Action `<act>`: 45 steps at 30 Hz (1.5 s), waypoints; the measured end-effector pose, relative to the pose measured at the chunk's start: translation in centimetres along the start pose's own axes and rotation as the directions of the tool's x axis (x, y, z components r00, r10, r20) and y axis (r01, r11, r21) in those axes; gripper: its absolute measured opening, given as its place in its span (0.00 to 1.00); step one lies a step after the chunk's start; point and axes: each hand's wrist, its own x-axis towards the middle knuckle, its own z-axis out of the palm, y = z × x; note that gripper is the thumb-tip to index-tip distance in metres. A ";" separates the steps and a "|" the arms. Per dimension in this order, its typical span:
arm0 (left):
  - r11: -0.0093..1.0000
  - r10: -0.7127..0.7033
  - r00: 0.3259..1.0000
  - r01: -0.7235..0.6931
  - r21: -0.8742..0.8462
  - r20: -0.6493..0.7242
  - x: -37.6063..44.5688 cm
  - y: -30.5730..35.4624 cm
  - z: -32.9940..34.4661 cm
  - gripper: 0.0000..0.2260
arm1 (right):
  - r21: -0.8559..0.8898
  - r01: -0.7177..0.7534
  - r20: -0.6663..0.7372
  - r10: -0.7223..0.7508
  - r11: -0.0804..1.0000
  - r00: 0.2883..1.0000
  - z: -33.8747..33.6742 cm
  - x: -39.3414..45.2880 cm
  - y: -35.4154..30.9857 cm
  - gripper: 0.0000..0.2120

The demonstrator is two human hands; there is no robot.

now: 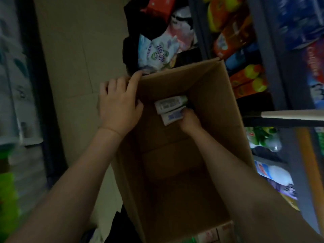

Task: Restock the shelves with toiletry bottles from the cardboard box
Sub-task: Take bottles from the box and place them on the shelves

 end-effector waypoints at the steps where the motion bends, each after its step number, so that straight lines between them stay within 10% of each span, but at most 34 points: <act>1: 0.999 0.001 1.000 -0.001 0.050 -0.005 0.0 -0.1 0.4 0.32 | -0.082 0.002 -0.008 -0.003 0.997 1.000 0.4 1.4 0.3 0.19; 5: 0.992 -0.001 1.000 0.004 0.128 -0.024 0.1 0.6 0.6 0.32 | -0.508 0.127 0.073 -0.104 0.852 0.992 1.4 5.1 -0.1 0.38; 13: 0.986 -0.021 0.999 0.027 0.164 -0.037 0.3 0.7 0.8 0.34 | -0.771 0.124 0.027 -0.163 0.624 0.986 5.2 6.5 -0.3 0.30; 27: 0.990 0.003 0.998 0.006 0.142 -0.066 0.1 0.7 0.9 0.32 | -0.725 0.042 -0.043 -0.106 0.688 0.993 9.2 3.6 5.2 0.35; 34: 0.991 0.009 0.996 0.003 0.131 -0.090 0.0 0.8 0.9 0.31 | -0.701 0.216 0.185 -0.119 0.680 0.975 10.4 1.8 6.3 0.28; 37: 0.994 0.006 0.997 0.003 0.107 -0.079 0.1 0.7 0.8 0.32 | -0.536 0.173 0.171 -0.094 0.826 0.981 8.1 1.1 4.4 0.16; 41: 0.998 -0.024 0.997 0.018 -0.067 -0.079 -1.0 1.5 0.4 0.31 | -0.094 0.024 0.144 -0.010 0.995 0.989 3.8 -3.1 1.0 0.23; 45: 0.882 -0.067 0.995 0.023 -0.471 -0.076 -5.1 5.4 -0.4 0.23 | 0.638 -0.215 0.268 0.048 0.740 0.962 -1.5 -11.0 -2.2 0.22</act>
